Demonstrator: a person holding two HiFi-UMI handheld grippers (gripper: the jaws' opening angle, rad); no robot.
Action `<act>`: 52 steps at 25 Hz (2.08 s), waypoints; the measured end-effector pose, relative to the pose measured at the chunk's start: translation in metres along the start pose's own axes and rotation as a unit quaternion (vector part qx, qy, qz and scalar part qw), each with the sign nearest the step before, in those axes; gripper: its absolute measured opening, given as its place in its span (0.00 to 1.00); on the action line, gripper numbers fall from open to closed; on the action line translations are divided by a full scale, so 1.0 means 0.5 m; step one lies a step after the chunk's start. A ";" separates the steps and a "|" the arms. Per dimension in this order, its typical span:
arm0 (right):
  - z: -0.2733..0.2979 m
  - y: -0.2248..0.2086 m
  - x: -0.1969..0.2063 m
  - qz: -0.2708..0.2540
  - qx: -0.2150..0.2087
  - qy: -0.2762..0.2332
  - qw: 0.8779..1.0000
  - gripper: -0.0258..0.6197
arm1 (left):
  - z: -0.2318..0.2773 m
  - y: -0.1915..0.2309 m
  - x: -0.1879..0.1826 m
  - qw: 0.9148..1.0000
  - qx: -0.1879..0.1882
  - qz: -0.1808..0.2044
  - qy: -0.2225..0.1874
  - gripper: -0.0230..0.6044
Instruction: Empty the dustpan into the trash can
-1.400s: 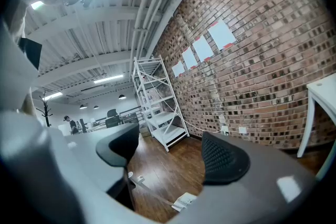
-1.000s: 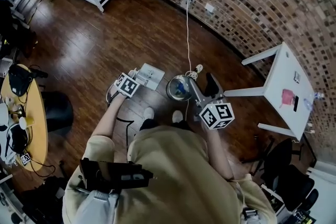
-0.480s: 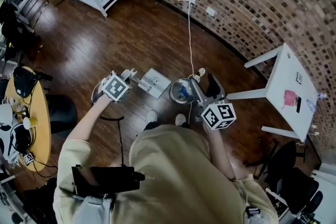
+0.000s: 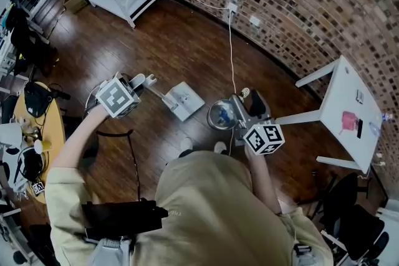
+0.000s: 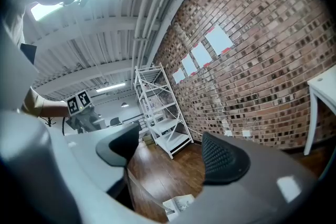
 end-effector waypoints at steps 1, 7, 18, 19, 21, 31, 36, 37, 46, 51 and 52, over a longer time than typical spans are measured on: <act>0.000 -0.001 -0.005 0.001 0.000 -0.003 1.000 0.60 | -0.021 0.000 -0.007 1.000 -0.003 0.012 0.004 0.04; 0.000 -0.007 -0.020 0.005 -0.003 -0.008 1.000 0.60 | -0.124 -0.021 -0.081 0.994 0.022 0.102 0.016 0.04; -0.029 -0.028 -0.031 0.010 0.016 -0.019 1.000 0.60 | -0.192 -0.033 -0.169 0.958 0.033 0.282 0.043 0.04; -0.034 -0.034 -0.032 0.011 0.020 -0.020 1.000 0.60 | -0.186 -0.039 -0.173 0.955 0.036 0.291 0.043 0.04; -0.043 -0.045 -0.034 0.014 0.028 -0.022 0.999 0.60 | -0.174 -0.049 -0.178 0.951 0.043 0.303 0.043 0.04; -0.078 -0.093 -0.041 0.029 0.061 -0.032 0.997 0.60 | -0.138 -0.085 -0.235 0.943 0.067 0.324 0.035 0.04; -0.098 -0.108 -0.039 0.034 0.071 -0.042 0.996 0.58 | -0.114 -0.107 -0.258 0.938 0.076 0.335 0.034 0.04; -0.101 -0.111 -0.040 0.035 0.073 -0.043 0.996 0.58 | -0.110 -0.110 -0.263 0.938 0.077 0.337 0.035 0.04; -0.132 -0.145 -0.044 0.044 0.094 -0.047 0.994 0.58 | -0.055 -0.137 -0.313 0.928 0.088 0.358 0.051 0.04; -0.150 -0.157 -0.044 0.052 0.105 -0.052 0.992 0.58 | -0.022 -0.148 -0.332 0.923 0.093 0.367 0.062 0.04; -0.155 -0.162 -0.043 0.053 0.108 -0.052 0.991 0.58 | -0.015 -0.152 -0.336 0.922 0.095 0.369 0.063 0.04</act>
Point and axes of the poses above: the fingertips, and each gripper's own axes: z forward along the fingers, y to its left, x out of its underside, the point moved 2 cm from there along -z, backward along the fingers, and after that the axes turned 13 degrees about x, right-handed, at the moved point
